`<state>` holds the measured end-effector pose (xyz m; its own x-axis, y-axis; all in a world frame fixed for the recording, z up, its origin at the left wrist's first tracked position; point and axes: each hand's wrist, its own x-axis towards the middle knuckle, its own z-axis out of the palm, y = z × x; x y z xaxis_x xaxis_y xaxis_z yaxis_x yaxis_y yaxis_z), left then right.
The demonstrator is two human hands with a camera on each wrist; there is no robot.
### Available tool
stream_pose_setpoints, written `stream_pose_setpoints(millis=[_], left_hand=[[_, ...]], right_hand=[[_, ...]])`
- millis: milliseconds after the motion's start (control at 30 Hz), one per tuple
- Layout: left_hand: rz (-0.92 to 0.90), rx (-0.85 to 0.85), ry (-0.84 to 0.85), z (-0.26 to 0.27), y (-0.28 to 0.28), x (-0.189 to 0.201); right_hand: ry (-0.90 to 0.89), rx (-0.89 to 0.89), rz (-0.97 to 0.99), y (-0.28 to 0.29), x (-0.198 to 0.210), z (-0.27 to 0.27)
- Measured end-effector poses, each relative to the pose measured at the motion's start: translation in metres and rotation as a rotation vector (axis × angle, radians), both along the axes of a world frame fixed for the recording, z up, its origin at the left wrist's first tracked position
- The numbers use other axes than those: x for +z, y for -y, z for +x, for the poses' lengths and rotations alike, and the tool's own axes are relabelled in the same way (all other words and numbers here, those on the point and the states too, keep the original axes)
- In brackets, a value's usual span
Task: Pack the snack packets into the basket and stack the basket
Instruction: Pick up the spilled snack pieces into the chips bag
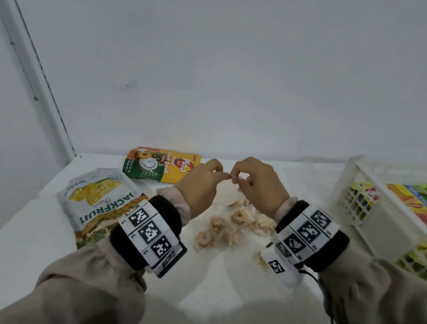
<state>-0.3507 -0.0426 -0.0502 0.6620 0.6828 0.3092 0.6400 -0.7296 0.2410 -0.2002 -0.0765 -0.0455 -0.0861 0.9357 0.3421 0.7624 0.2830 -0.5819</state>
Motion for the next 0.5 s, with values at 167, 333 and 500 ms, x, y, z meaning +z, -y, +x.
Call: stream_pose_setpoints(millis=[167, 333, 500], left_hand=[[-0.115, 0.136, 0.019, 0.002, -0.001, -0.007], [-0.026, 0.265, 0.279, 0.0, 0.001, -0.008], [-0.154, 0.312, 0.165, -0.003, 0.005, -0.011]], right_hand=[[0.051, 0.029, -0.087, -0.009, -0.006, 0.008], [0.163, 0.02, -0.156, -0.017, -0.007, 0.01], [0.245, 0.059, -0.201, -0.028, -0.016, 0.012]])
